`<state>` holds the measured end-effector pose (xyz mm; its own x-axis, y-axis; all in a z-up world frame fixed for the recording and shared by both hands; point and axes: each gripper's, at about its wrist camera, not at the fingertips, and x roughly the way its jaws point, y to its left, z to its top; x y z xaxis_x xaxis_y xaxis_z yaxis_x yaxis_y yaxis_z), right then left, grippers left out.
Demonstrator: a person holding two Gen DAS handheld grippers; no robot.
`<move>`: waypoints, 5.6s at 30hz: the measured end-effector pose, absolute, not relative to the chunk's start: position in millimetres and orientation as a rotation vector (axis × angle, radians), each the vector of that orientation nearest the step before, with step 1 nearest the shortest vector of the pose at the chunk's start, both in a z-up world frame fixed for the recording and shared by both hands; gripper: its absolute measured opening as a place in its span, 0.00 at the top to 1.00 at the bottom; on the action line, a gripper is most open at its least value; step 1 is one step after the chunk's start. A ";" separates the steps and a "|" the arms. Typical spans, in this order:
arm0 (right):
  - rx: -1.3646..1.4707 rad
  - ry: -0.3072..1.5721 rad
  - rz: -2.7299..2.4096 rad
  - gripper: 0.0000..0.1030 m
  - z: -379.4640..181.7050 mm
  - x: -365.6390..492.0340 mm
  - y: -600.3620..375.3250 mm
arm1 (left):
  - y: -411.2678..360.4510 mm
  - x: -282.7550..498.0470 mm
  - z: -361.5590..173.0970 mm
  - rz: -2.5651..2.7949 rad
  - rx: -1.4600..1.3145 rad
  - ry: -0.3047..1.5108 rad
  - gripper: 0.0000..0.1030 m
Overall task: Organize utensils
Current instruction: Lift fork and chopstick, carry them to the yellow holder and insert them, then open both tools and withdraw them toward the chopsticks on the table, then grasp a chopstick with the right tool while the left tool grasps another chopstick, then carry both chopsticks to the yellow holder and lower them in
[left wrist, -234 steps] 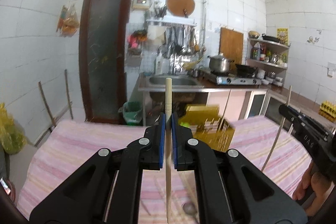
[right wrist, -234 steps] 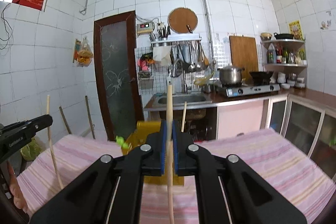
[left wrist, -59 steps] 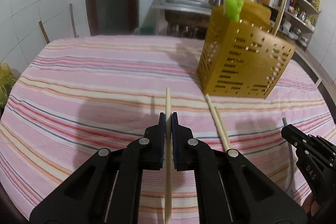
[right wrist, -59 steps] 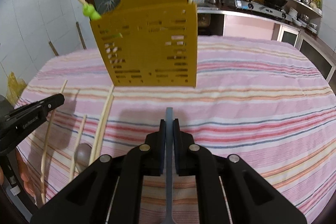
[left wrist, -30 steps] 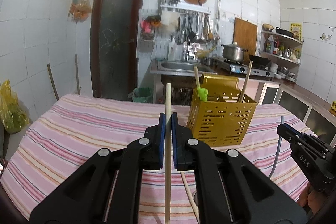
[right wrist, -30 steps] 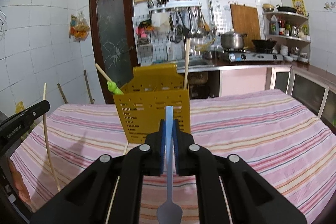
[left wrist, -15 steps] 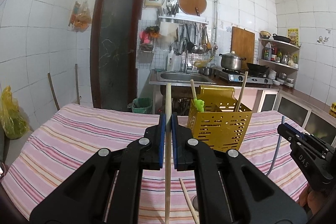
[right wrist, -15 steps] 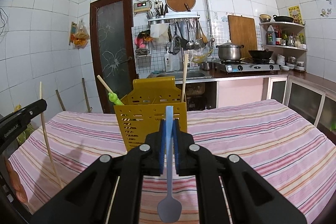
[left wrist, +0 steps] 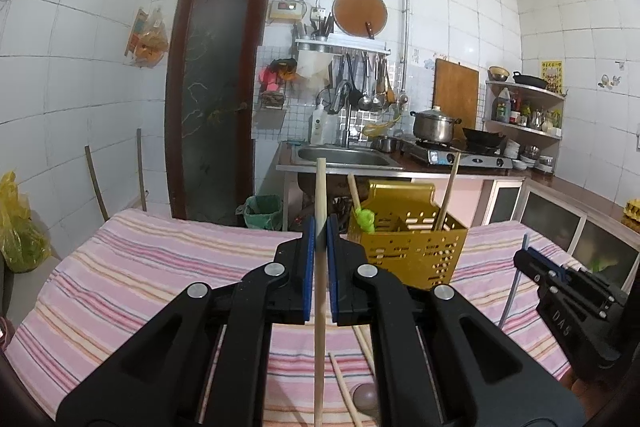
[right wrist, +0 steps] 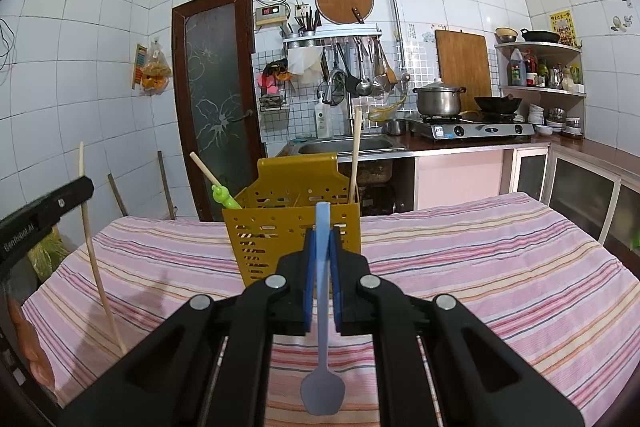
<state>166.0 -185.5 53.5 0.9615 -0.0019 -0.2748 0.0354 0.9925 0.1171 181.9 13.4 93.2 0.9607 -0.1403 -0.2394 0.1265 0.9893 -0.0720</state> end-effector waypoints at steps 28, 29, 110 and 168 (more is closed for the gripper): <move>0.122 0.086 -0.022 0.93 172.8 292.3 -208.7 | -76.5 345.1 192.9 -0.218 -0.093 0.075 0.96; 0.128 0.095 -0.018 0.93 167.1 297.3 -210.0 | -77.9 353.4 184.7 -0.212 -0.096 0.091 0.96; -0.015 0.897 -0.004 0.93 -35.2 225.8 -159.7 | 41.4 269.1 -42.2 -0.038 -0.135 0.946 0.09; 0.127 0.533 -0.034 0.94 18.7 188.6 -202.8 | 5.0 231.3 13.0 -0.069 -0.070 0.669 0.96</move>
